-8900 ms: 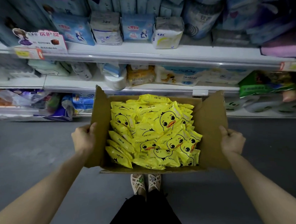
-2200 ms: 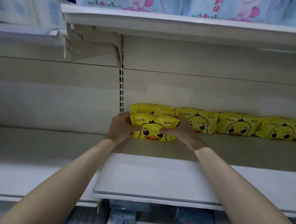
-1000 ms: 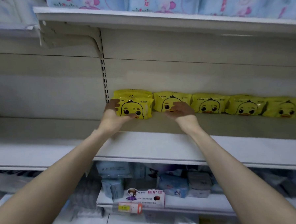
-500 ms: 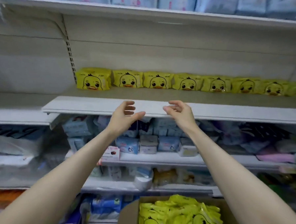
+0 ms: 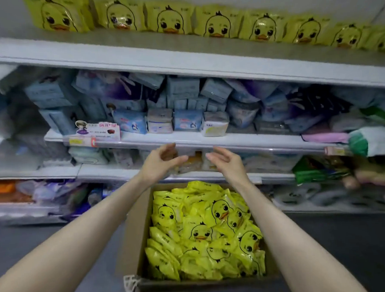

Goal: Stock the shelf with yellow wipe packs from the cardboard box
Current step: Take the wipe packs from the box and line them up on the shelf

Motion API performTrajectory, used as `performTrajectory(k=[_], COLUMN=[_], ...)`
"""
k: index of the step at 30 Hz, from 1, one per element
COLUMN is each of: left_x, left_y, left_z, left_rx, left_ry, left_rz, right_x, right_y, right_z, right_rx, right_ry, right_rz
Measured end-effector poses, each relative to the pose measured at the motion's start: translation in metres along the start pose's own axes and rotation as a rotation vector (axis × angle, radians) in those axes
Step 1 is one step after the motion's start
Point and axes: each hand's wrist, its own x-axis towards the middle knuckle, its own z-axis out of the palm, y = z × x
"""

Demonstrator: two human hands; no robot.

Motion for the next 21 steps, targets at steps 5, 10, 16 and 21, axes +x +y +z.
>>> performTrajectory(k=[5, 10, 16, 21], left_x=[-0.007, -0.022, -0.033, -0.04], left_y=[-0.064, -0.127, -0.189, -0.229], left_z=[0.015, 0.024, 0.024, 0.014], left_rx=[0.016, 0.053, 0.112, 0.089], left_ry=[-0.064, -0.096, -0.095, -0.065], left_rz=[-0.159, -0.33, -0.466, -0.558], right_x=[-0.013, -0.03, -0.044, -0.044], right_y=[0.063, 0.122, 0.181, 0.211], right_z=[0.001, 0.014, 0.037, 0.065], right_rx=[-0.049, -0.07, -0.122, -0.133], right_ry=[-0.025, -0.048, -0.112, -0.145], right_rz=[0.125, 0.265, 0.411, 0.478])
